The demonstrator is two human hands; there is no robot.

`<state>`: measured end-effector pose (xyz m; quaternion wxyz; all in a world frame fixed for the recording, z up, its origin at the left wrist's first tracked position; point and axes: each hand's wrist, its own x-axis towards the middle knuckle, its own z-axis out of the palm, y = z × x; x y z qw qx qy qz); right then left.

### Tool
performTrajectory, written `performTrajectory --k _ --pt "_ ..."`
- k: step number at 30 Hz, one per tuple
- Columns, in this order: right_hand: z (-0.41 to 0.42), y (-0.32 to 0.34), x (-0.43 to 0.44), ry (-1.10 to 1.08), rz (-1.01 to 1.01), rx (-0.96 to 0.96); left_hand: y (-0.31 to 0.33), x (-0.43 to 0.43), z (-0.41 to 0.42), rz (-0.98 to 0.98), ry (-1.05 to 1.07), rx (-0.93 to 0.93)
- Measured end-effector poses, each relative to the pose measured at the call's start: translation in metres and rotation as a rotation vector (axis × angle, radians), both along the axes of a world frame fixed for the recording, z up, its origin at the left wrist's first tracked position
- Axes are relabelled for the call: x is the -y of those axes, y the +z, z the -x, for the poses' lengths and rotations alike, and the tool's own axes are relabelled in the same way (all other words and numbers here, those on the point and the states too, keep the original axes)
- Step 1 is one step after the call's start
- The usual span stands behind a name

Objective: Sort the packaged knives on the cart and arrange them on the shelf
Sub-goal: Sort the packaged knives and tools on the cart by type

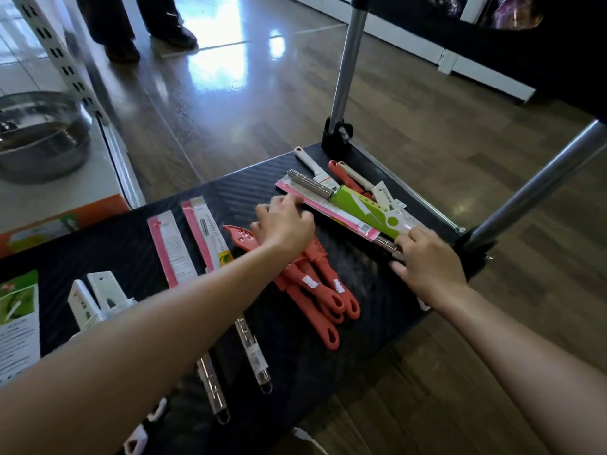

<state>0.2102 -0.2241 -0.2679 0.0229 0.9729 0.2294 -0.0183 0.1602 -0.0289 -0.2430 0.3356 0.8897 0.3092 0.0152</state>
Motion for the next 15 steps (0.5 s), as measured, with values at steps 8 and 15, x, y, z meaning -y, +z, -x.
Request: performTrajectory --k 8,15 --pt "-0.024 -0.006 -0.002 0.087 -0.137 0.072 -0.02 -0.049 -0.09 -0.5 -0.438 -0.083" --pt "-0.03 -0.028 0.001 0.113 -0.262 0.171 -0.043 -0.043 -0.109 -0.681 -0.563 -0.09"
